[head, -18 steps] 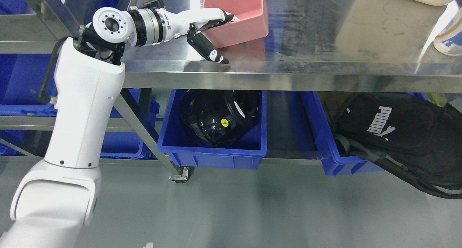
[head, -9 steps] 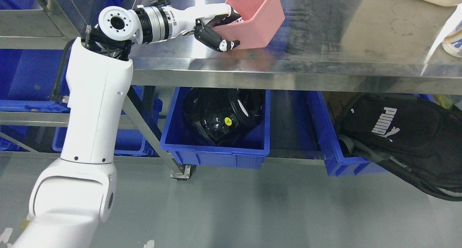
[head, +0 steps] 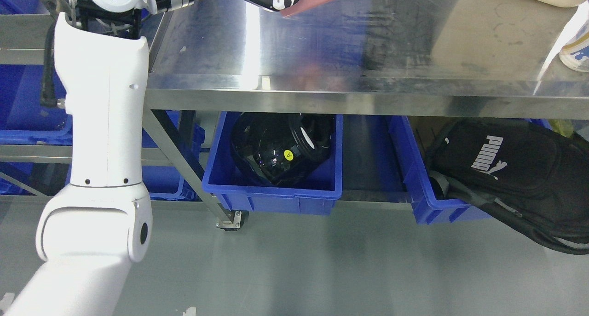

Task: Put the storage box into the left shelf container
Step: 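Lift the pink box off the table with the left hand, then hold the pink box in the left hand while turning toward the shelf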

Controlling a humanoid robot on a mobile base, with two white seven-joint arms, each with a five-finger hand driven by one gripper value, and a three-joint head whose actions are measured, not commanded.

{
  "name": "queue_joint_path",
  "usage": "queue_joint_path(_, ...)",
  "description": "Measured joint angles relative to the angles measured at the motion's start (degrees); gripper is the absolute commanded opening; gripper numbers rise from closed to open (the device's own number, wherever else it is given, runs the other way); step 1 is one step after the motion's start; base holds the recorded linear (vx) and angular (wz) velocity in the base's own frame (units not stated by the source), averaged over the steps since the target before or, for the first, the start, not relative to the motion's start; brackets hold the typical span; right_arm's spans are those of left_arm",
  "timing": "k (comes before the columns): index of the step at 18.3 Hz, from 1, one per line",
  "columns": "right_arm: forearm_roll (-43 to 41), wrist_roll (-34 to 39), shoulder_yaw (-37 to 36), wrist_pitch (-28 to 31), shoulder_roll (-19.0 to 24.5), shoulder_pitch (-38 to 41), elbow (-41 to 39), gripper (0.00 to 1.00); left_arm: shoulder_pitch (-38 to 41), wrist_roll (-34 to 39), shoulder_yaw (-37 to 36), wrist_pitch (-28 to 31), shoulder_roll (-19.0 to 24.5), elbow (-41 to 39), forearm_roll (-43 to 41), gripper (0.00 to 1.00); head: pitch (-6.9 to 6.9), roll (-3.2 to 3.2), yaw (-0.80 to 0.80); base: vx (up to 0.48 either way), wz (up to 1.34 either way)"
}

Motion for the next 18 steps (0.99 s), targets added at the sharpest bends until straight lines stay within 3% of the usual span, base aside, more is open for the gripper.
queue_joint_path(18,0.0,0.0,0.0,0.1,0.0,0.0,0.0,0.99,10.4,0.2,-3.1,0.1,-1.1,-12.7,0.4,0.02,0.00,0.00,0.00,-0.001,-0.01)
